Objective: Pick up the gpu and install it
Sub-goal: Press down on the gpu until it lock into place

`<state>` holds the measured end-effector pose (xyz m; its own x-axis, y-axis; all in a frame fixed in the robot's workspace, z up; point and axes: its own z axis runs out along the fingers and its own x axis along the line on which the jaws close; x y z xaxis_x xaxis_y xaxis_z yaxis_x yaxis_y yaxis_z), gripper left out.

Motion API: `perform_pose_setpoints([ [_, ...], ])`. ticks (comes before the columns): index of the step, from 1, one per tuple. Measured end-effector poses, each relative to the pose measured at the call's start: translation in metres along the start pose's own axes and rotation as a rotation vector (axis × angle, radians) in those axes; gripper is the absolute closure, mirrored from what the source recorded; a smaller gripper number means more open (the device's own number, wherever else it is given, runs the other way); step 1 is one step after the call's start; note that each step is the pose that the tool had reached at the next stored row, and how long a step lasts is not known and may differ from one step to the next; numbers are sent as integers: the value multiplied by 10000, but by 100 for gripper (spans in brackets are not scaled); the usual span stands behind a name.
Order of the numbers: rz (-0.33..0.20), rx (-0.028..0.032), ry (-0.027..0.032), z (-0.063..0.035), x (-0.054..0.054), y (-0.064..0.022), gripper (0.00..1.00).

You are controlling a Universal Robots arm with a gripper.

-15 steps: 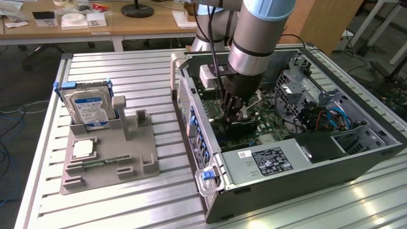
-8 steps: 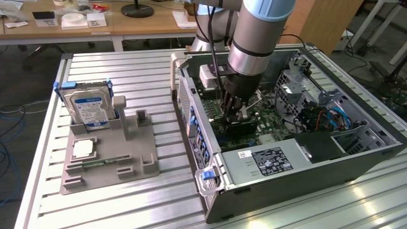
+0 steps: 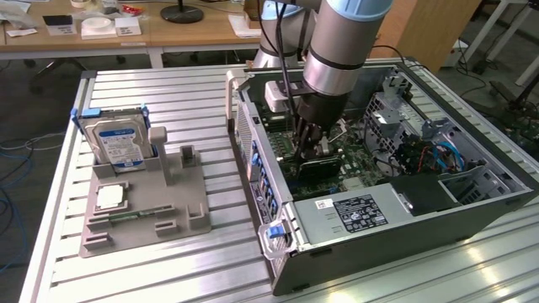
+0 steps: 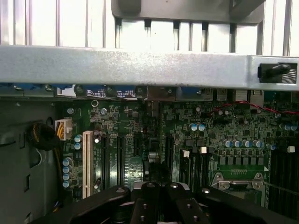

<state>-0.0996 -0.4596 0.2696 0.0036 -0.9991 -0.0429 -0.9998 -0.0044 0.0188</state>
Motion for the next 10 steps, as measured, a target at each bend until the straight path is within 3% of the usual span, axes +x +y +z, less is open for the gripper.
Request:
perform_pose_setpoints([
  [6, -2, -2, 4, -2, 1, -9, 89],
  [10, 1, -1, 2, -3, 0, -112, 89],
])
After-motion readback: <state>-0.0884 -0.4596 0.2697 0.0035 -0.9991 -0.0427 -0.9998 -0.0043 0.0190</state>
